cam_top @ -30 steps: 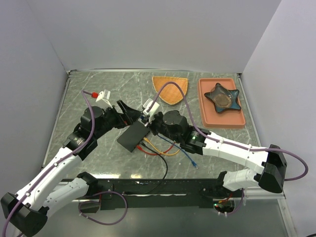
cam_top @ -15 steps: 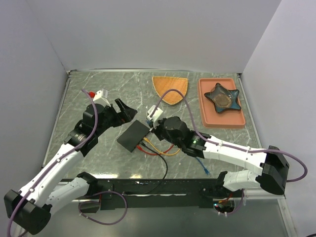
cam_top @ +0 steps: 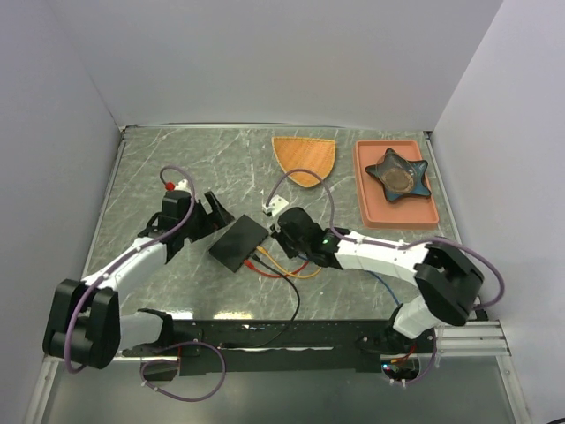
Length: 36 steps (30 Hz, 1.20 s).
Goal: Insert the plug into the switch port
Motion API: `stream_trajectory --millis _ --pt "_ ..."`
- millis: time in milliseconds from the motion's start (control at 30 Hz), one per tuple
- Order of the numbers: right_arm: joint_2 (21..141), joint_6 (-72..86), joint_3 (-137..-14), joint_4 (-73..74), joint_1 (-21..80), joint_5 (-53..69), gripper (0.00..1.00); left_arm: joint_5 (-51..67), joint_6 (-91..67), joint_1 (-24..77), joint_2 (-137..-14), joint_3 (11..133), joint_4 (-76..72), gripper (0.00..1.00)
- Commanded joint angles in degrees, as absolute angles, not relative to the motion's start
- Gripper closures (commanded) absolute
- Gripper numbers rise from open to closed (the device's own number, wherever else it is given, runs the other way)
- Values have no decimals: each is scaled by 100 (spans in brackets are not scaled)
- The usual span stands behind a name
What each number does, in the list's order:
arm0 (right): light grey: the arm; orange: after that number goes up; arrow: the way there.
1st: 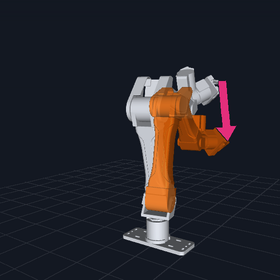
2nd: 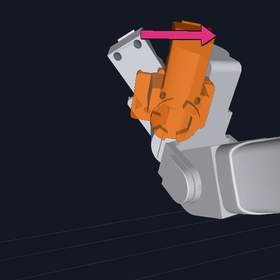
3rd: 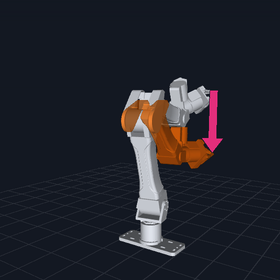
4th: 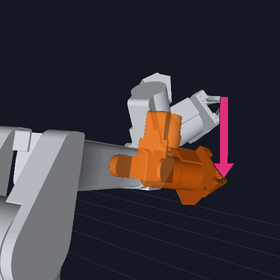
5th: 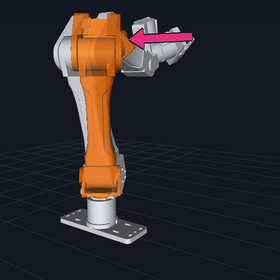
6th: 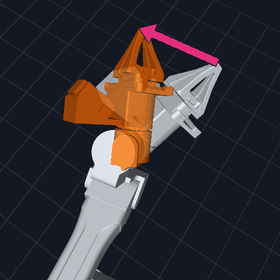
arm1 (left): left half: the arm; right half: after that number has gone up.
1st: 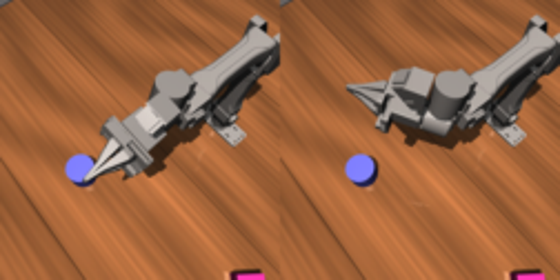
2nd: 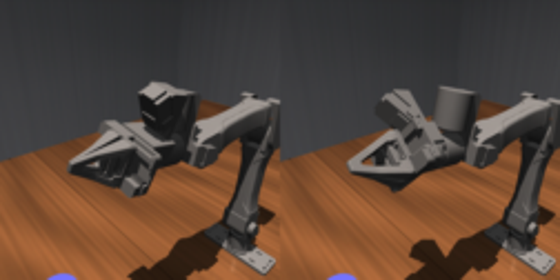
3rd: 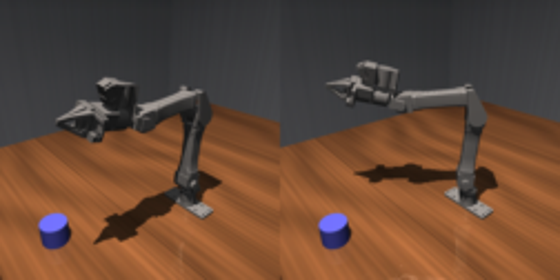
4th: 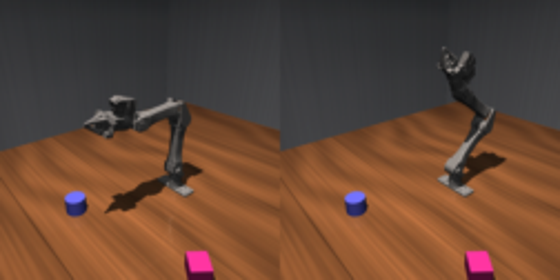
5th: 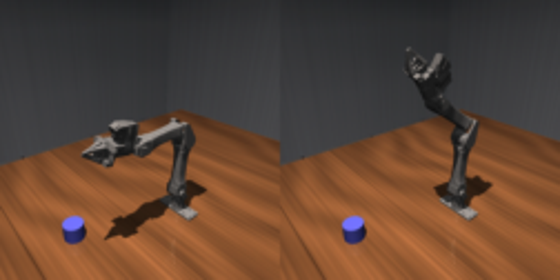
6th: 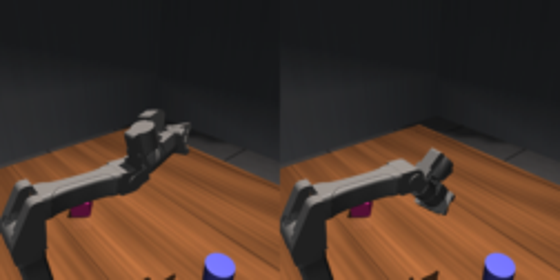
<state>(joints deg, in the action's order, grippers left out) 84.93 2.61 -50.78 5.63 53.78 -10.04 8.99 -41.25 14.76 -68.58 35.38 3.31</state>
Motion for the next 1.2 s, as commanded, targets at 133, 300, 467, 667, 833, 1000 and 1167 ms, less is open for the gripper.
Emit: stream_trajectory --millis 133,300,467,667,833,1000,1167 --pt "9087 1002 -5344 826 5317 -774 100 1274 -3902 1433 -7382 3314 -842 4" --pt "9430 1098 -5510 878 5309 -677 100 1415 -3955 1424 -7751 3182 -1204 4" --pt "9764 1186 -5765 1090 5309 -598 100 1573 -4052 1424 -7928 3059 -1494 1" --pt "10037 1266 -5959 1204 5317 -475 100 1644 -4043 1441 -7901 3050 -1494 3" --pt "10221 1301 -6134 1274 5309 -518 100 1740 -4043 1450 -7884 3032 -1520 5" --pt "10327 1336 -6266 1318 5317 -623 100 1810 -4052 1468 -7910 3050 -1538 7" --pt "10450 1292 -6459 1406 5317 -685 100 1846 -4069 1538 -7936 3050 -1582 10"
